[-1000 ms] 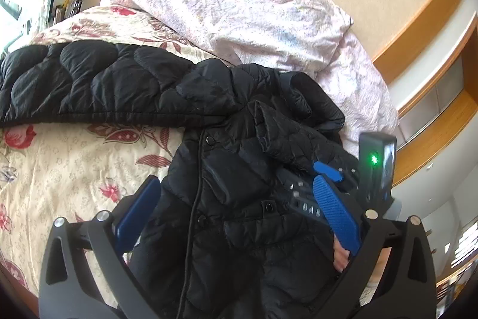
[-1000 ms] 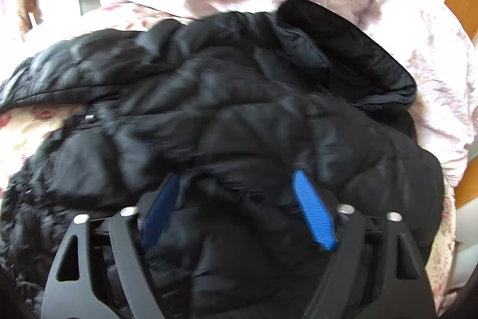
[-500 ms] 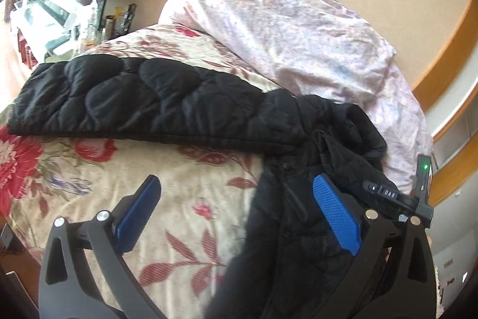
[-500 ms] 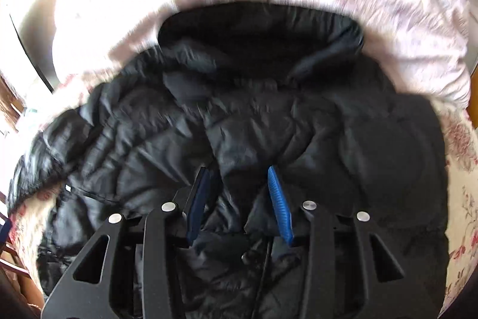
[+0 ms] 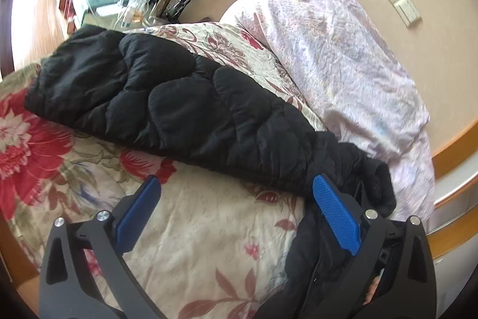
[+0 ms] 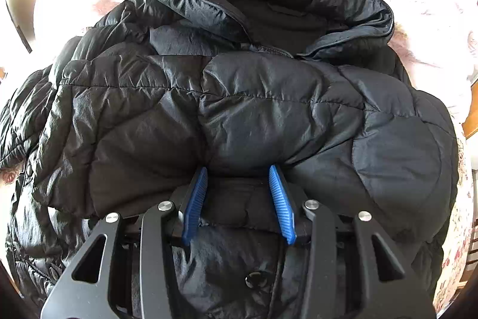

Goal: Fold large clothes

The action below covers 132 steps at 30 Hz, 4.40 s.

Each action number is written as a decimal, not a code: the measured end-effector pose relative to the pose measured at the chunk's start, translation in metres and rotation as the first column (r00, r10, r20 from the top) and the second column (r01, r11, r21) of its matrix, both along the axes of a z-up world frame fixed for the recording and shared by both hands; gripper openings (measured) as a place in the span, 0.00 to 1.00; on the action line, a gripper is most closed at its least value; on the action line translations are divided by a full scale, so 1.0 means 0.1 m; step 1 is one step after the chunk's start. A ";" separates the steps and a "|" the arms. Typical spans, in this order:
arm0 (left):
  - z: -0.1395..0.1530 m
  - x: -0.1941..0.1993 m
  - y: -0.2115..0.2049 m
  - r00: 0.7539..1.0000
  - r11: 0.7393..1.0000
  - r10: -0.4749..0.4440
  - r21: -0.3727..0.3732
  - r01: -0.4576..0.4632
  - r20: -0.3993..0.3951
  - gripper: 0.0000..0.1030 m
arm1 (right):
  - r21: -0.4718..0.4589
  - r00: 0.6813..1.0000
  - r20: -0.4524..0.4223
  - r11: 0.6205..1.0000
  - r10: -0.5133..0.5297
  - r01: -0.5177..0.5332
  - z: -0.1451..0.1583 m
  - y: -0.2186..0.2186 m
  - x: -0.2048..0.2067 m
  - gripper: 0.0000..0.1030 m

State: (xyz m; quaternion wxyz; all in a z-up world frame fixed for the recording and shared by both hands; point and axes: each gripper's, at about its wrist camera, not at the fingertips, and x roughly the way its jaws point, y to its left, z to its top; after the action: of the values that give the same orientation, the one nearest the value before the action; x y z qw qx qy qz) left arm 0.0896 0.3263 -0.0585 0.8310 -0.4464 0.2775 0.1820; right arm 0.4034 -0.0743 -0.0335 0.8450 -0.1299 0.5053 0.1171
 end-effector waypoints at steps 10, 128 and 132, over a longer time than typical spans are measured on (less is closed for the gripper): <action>-0.26 0.06 0.29 0.992 0.973 0.127 -0.196 -0.123 0.007 0.78 | 0.022 1.000 -0.008 1.000 0.001 -0.001 -0.01 -0.01 0.04 0.44; 0.11 2.32 -2.25 0.806 0.636 -0.383 0.504 0.585 -0.452 0.84 | 0.309 0.997 -0.068 0.949 -0.038 0.057 0.16 -0.95 0.16 0.24; -0.04 2.44 -2.24 0.795 0.654 -0.380 0.470 0.592 -0.473 0.85 | 0.342 0.994 -0.091 0.936 -0.059 0.087 0.09 -0.98 0.27 0.24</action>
State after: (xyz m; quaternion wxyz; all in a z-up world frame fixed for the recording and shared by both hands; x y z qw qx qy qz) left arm 0.3331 0.1021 -0.0629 0.8856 -0.0315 0.4526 0.0991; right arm 0.4304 -0.1719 -0.0250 0.8378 0.0439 0.5145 0.1774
